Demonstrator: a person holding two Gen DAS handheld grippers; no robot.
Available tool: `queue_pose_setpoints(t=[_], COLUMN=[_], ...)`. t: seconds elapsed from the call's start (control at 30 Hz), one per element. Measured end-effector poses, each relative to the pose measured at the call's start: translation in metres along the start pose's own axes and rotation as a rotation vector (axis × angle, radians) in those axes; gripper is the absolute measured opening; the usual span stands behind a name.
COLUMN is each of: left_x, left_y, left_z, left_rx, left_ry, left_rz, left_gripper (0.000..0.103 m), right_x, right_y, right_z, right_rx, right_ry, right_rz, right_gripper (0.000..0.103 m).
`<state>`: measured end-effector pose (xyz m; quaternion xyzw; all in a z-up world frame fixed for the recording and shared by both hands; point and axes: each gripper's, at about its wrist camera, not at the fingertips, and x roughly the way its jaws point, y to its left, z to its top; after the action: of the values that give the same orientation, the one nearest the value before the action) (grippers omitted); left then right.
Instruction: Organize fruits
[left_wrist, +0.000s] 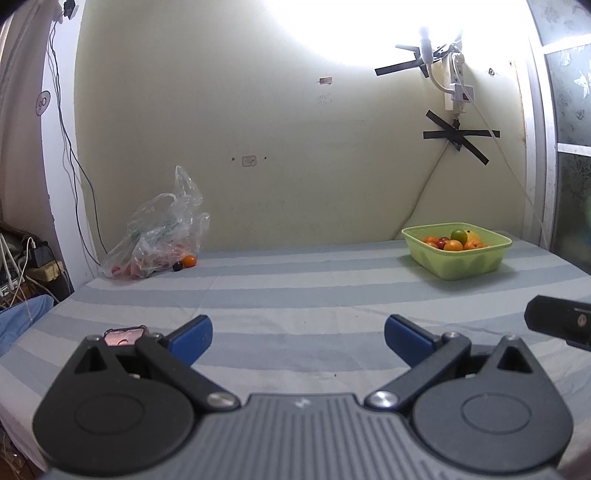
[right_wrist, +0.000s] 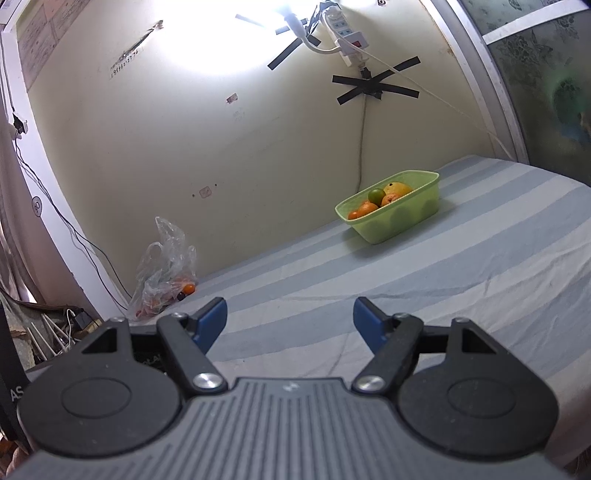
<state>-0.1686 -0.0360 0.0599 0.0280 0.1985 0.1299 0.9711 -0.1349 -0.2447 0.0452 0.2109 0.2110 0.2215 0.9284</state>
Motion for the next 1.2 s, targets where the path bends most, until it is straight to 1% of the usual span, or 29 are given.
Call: queue_pose_setpoints(t=[0.4, 0.57, 0.73, 0.97, 1.1, 1.2], left_x=[0.0, 0.01, 0.038, 0.091, 0.118, 0.137], left_y=[-0.003, -0.011, -0.023, -0.032, -0.041, -0.044], left_z=[-0.002, -0.001, 0.006, 0.016, 0.021, 0.024], left_rx=[0.02, 0.037, 0.062, 0.073, 0.113, 0.124], left_ry=[-0.011, -0.004, 0.031, 0.104, 0.128, 0.149], left_rz=[0.0, -0.009, -0.018, -0.014, -0.008, -0.016], left_gripper=[0.103, 0.103, 0.103, 0.103, 0.103, 0.103], right_x=[0.0, 0.002, 0.019, 0.072, 0.096, 0.111], right_y=[-0.002, -0.002, -0.008, -0.033, -0.043, -0.049], right_z=[0.0, 0.004, 0.019, 0.031, 0.035, 0.037], right_rx=[0.006, -0.017, -0.064, -0.099, -0.093, -0.087], right_ry=[-0.002, -0.007, -0.017, 0.055, 0.078, 0.088], right_rz=[-0.004, -0.006, -0.043, -0.13, -0.153, -0.175], right_gripper=[0.078, 0.078, 0.081, 0.082, 0.082, 0.084])
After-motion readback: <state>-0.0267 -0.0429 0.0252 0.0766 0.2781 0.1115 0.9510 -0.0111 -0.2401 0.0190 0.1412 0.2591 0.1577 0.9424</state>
